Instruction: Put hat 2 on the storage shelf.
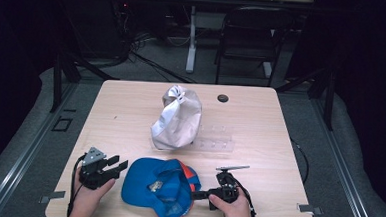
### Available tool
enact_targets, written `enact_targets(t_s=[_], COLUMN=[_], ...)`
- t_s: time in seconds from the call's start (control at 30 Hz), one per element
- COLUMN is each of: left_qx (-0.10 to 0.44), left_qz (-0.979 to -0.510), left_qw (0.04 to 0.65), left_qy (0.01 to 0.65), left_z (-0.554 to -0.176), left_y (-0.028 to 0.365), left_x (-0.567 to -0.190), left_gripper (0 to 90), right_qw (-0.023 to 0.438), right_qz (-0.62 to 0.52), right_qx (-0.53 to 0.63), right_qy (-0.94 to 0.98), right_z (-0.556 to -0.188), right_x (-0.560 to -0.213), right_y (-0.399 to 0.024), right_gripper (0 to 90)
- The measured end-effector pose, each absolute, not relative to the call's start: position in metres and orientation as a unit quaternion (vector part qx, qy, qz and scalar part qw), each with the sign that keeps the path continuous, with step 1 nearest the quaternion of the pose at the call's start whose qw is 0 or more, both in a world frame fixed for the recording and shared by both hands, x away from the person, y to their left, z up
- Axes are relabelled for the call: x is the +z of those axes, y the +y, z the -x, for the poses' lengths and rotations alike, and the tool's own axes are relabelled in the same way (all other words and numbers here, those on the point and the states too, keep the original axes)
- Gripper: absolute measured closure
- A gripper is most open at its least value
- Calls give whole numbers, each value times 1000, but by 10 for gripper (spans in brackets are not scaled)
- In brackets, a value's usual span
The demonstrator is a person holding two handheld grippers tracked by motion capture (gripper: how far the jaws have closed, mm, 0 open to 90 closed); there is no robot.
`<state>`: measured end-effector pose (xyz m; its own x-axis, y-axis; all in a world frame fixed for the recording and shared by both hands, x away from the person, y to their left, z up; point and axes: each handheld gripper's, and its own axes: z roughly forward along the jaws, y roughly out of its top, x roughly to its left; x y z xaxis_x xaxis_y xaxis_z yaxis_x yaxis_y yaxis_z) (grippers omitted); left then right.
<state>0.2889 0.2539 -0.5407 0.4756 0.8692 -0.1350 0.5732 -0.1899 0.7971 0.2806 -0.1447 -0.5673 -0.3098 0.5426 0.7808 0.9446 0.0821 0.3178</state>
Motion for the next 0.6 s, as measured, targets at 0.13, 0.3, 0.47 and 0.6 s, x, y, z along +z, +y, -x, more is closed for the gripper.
enact_targets(t_s=[0.13,0.3,0.47,0.6], left_qx=[179,182,180,181], left_qz=[-749,-752,-752,-753], left_qw=[420,418,419,419], left_qy=[480,476,476,473], left_z=[-288,-288,-289,-292], left_y=[254,254,254,252], left_x=[-539,-539,-540,-540], left_gripper=[566,566,567,567], right_qw=[235,227,223,212], right_qz=[549,556,559,567], right_qx=[-416,-410,-403,-398], right_qy=[-686,-687,-690,-690], right_z=[-281,-283,-286,-291], right_x=[-560,-549,-536,-520], right_y=[-149,-154,-158,-163], right_gripper=[775,776,776,777])
